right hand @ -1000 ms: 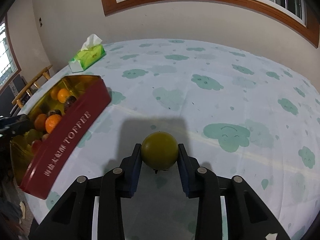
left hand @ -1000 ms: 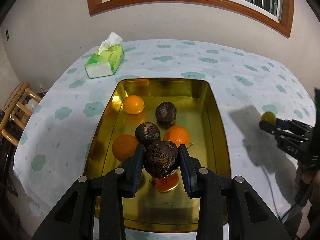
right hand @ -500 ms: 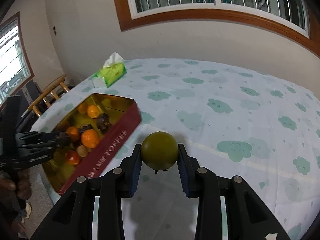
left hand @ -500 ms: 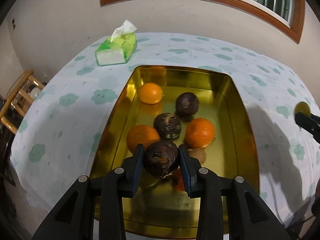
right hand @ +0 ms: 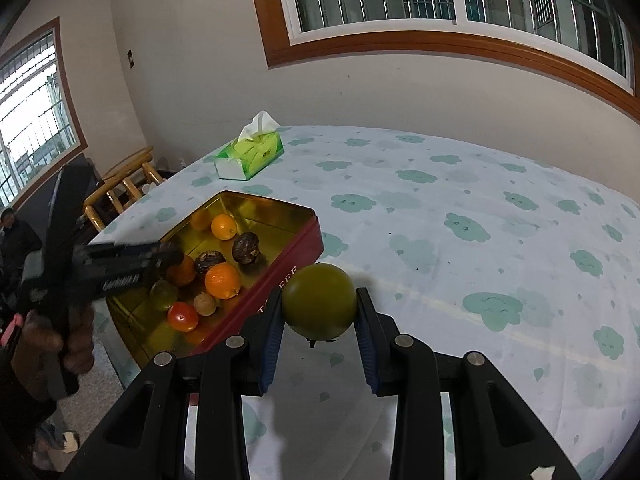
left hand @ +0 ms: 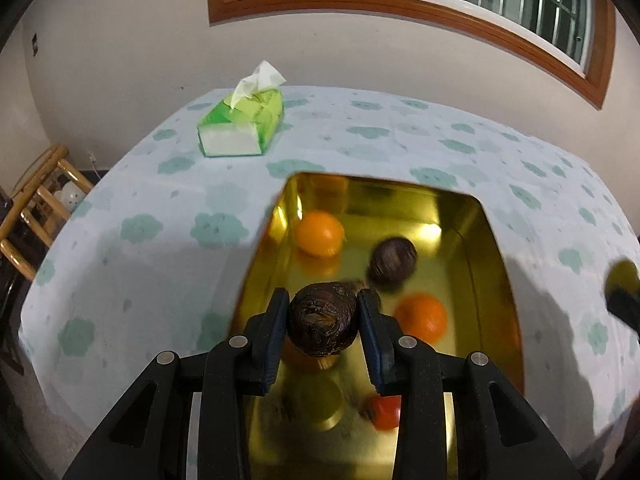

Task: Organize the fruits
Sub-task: 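Lower the dark brown fruit into the tray and open the left gripper, then carry the yellow-green tomato into the tray and open the right gripper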

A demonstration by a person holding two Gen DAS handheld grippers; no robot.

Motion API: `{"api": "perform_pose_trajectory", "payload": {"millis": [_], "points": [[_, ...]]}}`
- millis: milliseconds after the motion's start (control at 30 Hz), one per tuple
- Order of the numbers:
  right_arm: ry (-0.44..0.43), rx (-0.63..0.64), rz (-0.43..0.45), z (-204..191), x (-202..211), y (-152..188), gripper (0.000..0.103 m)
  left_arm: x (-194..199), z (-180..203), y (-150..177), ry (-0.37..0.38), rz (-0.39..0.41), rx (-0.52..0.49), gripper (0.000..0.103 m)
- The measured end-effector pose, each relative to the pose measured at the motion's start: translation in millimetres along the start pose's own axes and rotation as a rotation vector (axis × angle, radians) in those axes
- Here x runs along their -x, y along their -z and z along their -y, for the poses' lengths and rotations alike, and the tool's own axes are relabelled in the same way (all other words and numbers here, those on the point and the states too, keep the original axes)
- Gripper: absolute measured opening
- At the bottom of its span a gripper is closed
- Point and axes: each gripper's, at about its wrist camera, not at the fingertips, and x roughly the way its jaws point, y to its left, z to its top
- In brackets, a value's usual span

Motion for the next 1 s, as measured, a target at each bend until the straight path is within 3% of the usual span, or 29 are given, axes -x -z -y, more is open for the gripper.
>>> {"api": "perform_pose_trajectory", "payload": {"millis": [267, 433, 500, 1000], "points": [[-0.011, 0.011, 0.000, -6, 1, -1, 0.032, -29, -2, -21, -0.009, -0.030, -0.015, 0.037], [-0.022, 0.023, -0.003, -14, -1, -3, 0.032, -22, 4, -20, -0.044, 0.008, -0.047, 0.062], [-0.030, 0.027, -0.004, -18, -3, -5, 0.032, -16, 5, -19, -0.053, 0.031, -0.053, 0.066], [-0.135, 0.110, -0.013, -72, -21, -19, 0.032, 21, -20, -1, -0.093, 0.100, 0.004, 0.068]]}}
